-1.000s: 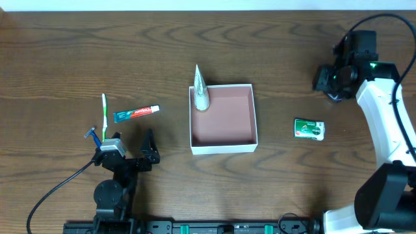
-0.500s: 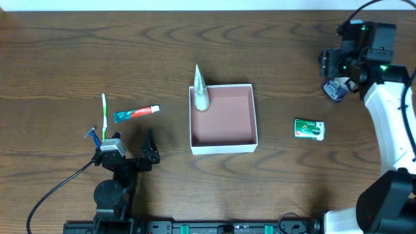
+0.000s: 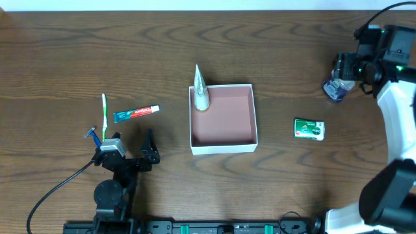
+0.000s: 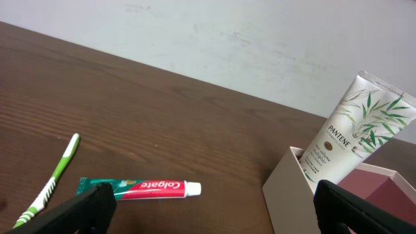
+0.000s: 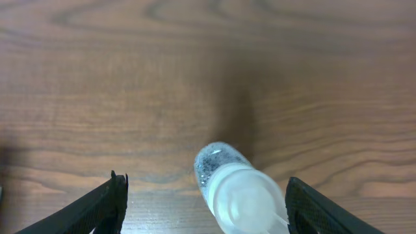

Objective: Pack container
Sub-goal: 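Move the right gripper to the blue soap bottle and grasp it, then carry the soap bottle over the box and lower it inside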

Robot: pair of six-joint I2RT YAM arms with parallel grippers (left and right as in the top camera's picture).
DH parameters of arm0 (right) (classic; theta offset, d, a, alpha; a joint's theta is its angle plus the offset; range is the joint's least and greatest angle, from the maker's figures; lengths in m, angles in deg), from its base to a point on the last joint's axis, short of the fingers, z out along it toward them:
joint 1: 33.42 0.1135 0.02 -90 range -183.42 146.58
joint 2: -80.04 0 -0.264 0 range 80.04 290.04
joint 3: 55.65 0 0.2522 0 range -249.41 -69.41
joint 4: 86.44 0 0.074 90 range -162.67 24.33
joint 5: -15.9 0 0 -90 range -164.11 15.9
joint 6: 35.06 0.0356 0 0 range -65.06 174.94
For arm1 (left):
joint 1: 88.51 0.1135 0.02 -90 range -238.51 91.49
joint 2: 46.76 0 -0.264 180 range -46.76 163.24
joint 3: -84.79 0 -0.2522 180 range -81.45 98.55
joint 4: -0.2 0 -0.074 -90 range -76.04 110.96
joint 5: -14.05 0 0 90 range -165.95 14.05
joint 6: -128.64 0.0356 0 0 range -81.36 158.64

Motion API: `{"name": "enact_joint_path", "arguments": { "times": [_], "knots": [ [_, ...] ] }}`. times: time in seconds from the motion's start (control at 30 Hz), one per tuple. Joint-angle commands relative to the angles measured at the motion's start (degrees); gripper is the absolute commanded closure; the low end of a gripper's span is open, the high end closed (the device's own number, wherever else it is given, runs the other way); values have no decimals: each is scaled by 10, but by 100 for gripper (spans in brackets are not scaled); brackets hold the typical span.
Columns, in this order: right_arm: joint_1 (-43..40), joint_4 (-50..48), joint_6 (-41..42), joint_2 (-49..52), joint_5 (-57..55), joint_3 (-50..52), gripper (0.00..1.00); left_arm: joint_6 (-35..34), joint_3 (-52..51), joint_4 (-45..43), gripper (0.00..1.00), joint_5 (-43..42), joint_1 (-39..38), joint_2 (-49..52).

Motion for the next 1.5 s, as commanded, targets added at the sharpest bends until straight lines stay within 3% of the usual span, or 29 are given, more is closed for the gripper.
{"name": "enact_joint_path", "arguments": {
  "times": [0.0, 0.3, 0.6, 0.83, 1.13, 1.33, 1.47],
  "knots": [
    [-11, 3, -9, 37, 12, -5, 25, 5, -9, 21, 2, 0, 3, 1],
    [-30, 2, 0, 60, 13, -5, 28, 5, -9, 21, 2, 0, 3, 1],
    [-31, -3, 13, 60, 15, -5, 55, 5, -9, 21, 2, 0, 3, 1],
    [-31, -14, 13, 57, 31, -9, 70, 5, -9, 21, 2, 0, 3, 1],
    [-27, 28, 13, 47, 73, -70, 96, 5, -9, 21, 2, 0, 3, 1],
    [0, 84, 13, 33, 108, -131, 99, 5, -9, 21, 2, 0, 3, 1],
    [29, 99, 17, 9, 188, -157, 99, 5, -9, 21, 2, 0, 3, 1]
  ]
}}
